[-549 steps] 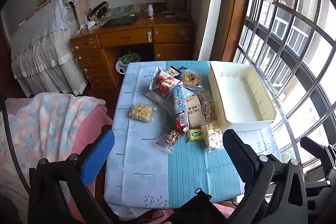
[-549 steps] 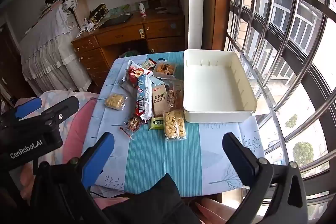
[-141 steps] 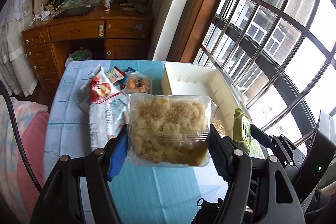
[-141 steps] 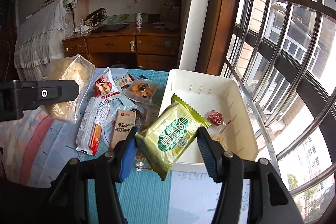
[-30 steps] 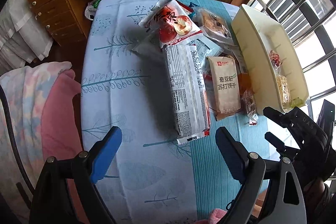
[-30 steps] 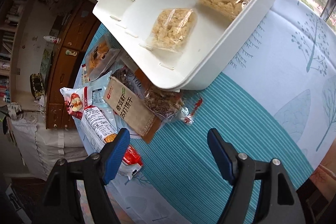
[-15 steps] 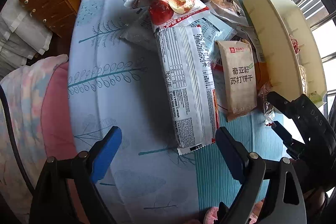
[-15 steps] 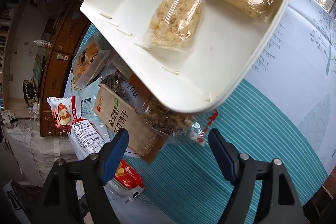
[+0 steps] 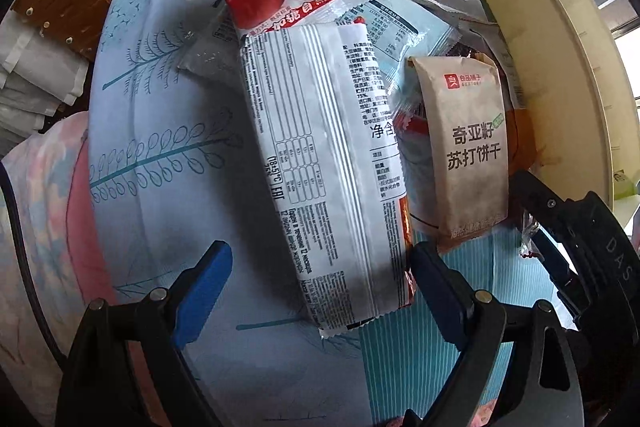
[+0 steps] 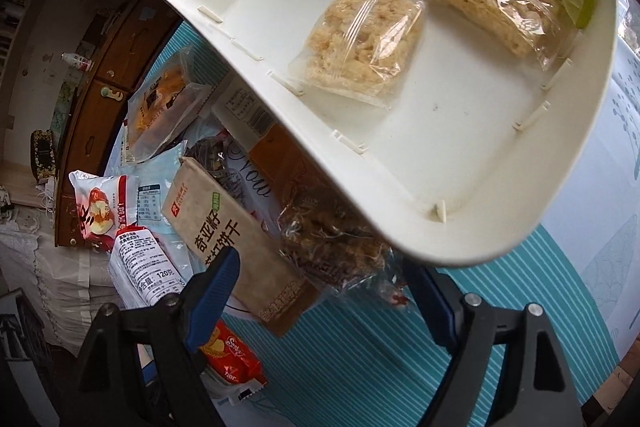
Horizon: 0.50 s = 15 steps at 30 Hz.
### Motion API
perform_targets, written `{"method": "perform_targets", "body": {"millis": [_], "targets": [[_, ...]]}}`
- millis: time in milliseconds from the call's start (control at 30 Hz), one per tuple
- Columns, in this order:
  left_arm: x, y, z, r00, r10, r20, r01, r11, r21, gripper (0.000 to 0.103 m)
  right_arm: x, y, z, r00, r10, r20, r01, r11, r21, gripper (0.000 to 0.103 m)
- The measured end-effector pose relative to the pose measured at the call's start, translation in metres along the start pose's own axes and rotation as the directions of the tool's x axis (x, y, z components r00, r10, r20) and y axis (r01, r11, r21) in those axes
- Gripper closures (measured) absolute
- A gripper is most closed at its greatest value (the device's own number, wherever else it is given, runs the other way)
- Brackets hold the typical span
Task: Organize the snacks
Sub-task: 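Grasp the long white printed bag with left tool while right tool grasps the brown nut bag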
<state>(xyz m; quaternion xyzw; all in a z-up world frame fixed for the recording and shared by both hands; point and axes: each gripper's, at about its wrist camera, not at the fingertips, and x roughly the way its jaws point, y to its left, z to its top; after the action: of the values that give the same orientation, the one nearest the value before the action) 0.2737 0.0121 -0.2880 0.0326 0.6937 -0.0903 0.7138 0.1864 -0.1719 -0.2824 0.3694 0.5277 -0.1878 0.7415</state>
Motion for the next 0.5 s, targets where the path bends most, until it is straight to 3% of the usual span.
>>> {"method": "perform_targets", "body": {"millis": [233,367,433,500], "targets": [[0.010,-0.002,0.010,1.000,0.001,-0.027,-0.001,1.000,-0.012,0.015,-0.001,-0.006,0.005,0.999,-0.035,0.026,0.035,0.999,0.012,0.032],[0.019,0.004,0.013,0.998,-0.038,-0.050,0.036,0.999,-0.032,0.032,-0.001,-0.006,0.008,0.999,-0.031,0.017,0.031,1.000,0.000,0.037],[0.021,0.006,0.014,0.996,-0.069,-0.056,0.067,0.997,-0.046,0.039,-0.003,-0.004,0.010,1.000,-0.008,0.023,0.009,1.000,-0.018,0.047],[0.021,0.005,0.015,0.995,-0.082,-0.060,0.079,0.996,-0.050,0.047,-0.003,-0.002,0.011,1.000,0.000,0.008,0.000,1.000,-0.028,0.047]]}}
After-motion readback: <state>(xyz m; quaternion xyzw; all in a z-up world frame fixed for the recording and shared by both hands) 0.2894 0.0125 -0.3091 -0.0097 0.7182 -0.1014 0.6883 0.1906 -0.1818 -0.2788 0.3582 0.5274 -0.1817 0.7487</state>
